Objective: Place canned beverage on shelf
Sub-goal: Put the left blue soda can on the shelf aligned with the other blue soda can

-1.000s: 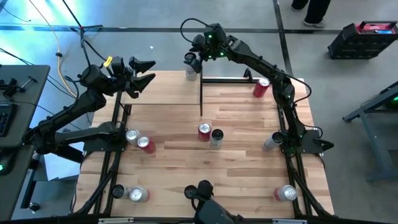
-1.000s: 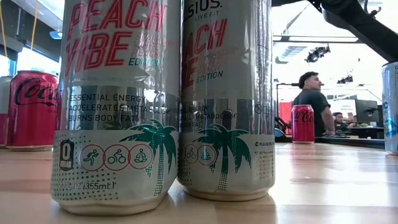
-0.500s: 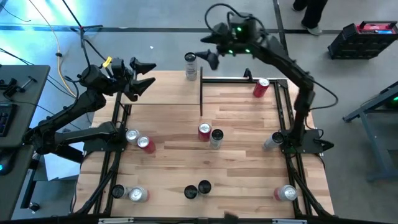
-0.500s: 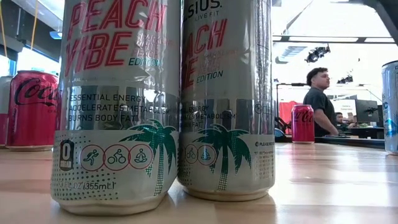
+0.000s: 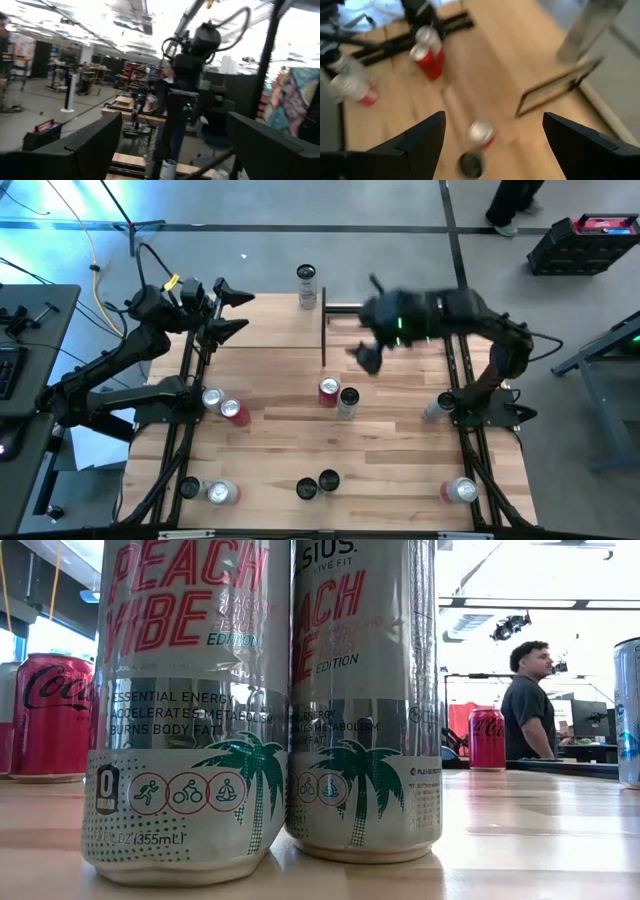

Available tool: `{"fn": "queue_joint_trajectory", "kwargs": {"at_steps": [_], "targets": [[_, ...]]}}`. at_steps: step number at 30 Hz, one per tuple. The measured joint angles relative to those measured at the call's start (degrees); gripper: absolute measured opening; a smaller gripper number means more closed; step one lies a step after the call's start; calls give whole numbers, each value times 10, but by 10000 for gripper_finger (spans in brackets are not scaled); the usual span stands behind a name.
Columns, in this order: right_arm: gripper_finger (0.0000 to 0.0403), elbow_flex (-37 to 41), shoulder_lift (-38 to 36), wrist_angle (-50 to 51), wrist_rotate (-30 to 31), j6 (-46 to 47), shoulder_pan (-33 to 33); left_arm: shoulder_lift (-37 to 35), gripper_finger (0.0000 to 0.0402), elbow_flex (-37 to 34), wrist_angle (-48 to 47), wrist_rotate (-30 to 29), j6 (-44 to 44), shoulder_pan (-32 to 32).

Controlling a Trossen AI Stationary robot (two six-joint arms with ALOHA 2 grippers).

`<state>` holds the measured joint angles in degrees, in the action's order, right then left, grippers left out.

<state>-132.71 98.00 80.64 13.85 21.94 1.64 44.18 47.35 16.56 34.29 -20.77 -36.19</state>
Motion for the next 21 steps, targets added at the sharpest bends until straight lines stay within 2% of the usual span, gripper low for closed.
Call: {"fn": "queue_joint_trajectory", "kwargs": {"at_steps": [5, 9, 13, 18, 21], "targets": [[319, 15, 3, 95, 57, 214, 125, 2, 349, 0, 0, 6, 22, 32], [319, 70, -2, 95, 84, 395, 214, 5, 349, 0, 1, 6, 39, 62], [319, 140, -5, 94, 87, 548, 270, 5, 349, 0, 0, 5, 31, 90], [319, 257, -32, 94, 40, 690, 296, 5, 349, 0, -1, 4, 15, 126], [319, 334, -65, 93, 0, 728, 302, 5, 349, 0, -5, 4, -3, 146]]}}
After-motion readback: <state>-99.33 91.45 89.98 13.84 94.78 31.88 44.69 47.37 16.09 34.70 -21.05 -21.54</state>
